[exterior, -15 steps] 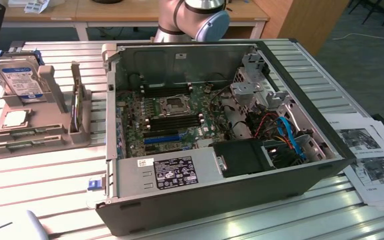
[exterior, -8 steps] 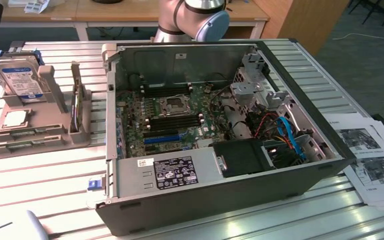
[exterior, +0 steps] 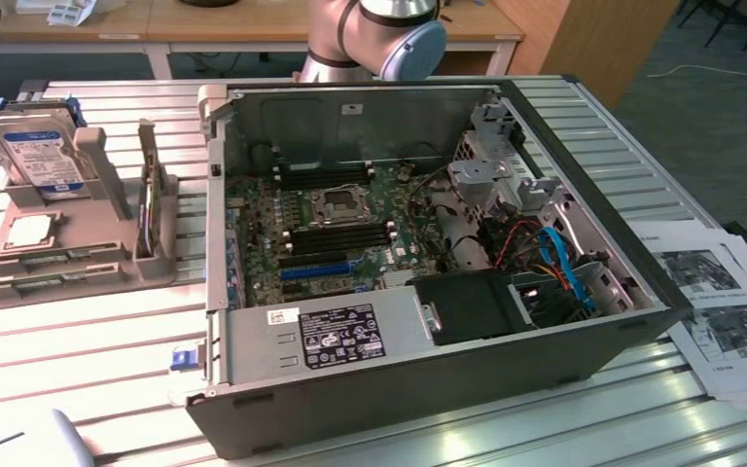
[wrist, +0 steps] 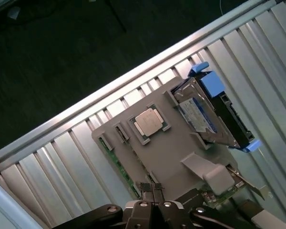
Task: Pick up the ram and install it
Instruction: 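Pick up the ram and move it above insertion slot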
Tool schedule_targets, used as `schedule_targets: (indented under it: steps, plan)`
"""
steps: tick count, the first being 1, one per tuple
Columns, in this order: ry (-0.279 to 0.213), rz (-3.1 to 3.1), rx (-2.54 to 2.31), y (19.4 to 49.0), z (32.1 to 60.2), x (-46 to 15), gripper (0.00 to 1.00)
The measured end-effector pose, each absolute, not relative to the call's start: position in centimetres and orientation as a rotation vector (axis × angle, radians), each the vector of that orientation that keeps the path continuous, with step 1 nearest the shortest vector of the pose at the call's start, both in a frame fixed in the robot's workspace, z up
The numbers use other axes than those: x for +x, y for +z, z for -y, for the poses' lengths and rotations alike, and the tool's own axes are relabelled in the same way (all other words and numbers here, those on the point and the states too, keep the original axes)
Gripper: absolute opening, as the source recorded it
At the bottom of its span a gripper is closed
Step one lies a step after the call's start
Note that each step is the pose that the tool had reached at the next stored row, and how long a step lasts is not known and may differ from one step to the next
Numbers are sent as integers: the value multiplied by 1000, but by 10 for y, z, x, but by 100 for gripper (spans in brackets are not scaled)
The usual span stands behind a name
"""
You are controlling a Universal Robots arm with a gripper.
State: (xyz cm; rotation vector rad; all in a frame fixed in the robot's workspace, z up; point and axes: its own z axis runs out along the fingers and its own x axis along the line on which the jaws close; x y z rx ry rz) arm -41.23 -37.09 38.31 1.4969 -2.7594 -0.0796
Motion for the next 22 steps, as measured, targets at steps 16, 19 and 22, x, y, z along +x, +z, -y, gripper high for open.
schedule_targets:
  steps: [16, 19, 22]
  plan:
    - [-79, 2538, 1836, 383, 371, -412, 10]
    - [-79, 2493, 1894, 383, 371, -412, 10]
    - [-79, 2446, 1952, 383, 371, -412, 10]
